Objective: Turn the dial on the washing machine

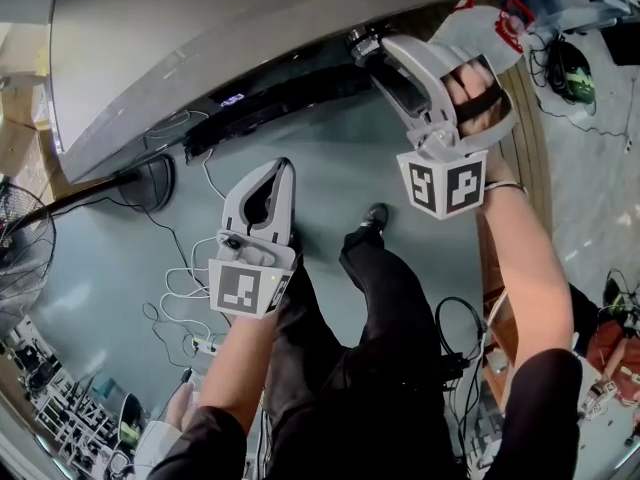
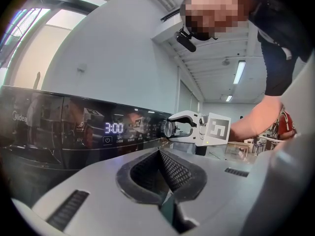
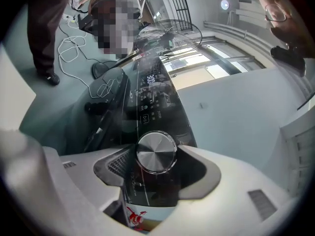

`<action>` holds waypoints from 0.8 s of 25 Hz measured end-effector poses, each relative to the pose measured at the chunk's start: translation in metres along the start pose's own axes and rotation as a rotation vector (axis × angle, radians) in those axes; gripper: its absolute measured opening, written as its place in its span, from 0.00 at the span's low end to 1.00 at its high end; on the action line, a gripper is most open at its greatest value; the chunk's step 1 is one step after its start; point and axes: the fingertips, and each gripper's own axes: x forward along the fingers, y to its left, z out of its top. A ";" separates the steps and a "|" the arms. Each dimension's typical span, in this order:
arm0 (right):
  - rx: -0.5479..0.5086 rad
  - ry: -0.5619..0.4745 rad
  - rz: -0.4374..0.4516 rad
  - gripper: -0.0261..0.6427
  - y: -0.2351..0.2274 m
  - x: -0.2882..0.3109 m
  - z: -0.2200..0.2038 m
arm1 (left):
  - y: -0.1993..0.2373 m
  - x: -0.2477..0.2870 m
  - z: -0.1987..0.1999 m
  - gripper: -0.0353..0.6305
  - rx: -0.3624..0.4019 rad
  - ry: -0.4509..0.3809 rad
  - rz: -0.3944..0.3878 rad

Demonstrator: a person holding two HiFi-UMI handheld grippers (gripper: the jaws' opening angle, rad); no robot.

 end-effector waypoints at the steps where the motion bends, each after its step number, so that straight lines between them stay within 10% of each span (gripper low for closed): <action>1: -0.008 -0.005 0.003 0.46 0.000 0.000 0.000 | -0.001 0.000 0.000 0.08 0.000 -0.001 0.002; 20: -0.214 -0.096 0.081 0.46 0.006 -0.001 0.000 | -0.011 0.020 0.009 0.08 -0.002 -0.023 0.020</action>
